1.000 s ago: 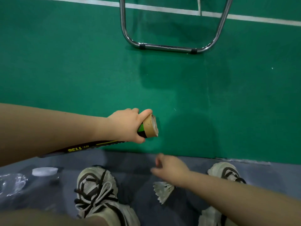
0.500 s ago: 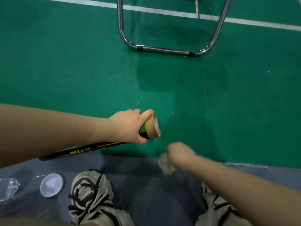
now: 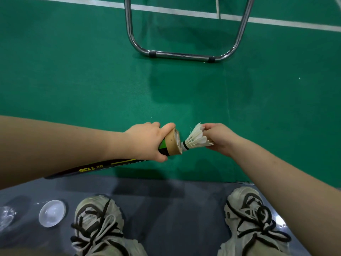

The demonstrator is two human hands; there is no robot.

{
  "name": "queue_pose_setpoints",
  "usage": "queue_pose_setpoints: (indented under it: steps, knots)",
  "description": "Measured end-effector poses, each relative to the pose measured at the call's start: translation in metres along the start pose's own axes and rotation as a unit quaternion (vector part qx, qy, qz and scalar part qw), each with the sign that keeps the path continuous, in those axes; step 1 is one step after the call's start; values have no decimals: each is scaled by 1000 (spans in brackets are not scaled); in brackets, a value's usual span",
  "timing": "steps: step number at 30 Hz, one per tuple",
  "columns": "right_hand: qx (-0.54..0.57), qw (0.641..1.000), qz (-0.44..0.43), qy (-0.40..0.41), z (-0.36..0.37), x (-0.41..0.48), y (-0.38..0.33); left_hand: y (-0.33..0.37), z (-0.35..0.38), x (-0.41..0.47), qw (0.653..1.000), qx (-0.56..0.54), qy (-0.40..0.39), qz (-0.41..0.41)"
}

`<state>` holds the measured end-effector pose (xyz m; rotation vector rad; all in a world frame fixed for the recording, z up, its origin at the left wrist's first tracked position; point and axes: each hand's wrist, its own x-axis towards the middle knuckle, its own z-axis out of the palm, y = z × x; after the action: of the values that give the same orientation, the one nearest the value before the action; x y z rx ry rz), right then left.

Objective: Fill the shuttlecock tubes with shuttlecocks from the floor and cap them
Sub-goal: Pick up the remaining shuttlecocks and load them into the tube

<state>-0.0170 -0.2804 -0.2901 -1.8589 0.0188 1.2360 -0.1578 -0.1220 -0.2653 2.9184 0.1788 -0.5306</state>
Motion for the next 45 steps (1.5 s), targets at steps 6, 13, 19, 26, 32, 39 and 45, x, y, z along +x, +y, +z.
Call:
queue_pose_setpoints:
  steps: [6,13,19,26,32,39,45]
  knots:
    - [122,992,-5,36,-2,-3,-8,-1,-2,3,1000,-4,4,-2]
    - [120,991,-50,-19,20,-11,-7,4,-10,11,1000,-19,19,3]
    - [-29,994,-102,-9,45,-7,-1,11,-18,17,998,-25,59,14]
    - [-113,987,-117,-10,47,-10,-5,16,-13,12,998,2,62,33]
    - [-165,978,-126,26,62,-5,-4,8,-11,5,998,15,57,28]
    - [-161,980,-115,15,71,-2,-3,3,-10,1,998,18,52,22]
    - [-163,980,-113,4,72,0,-3,1,-7,2,998,16,50,21]
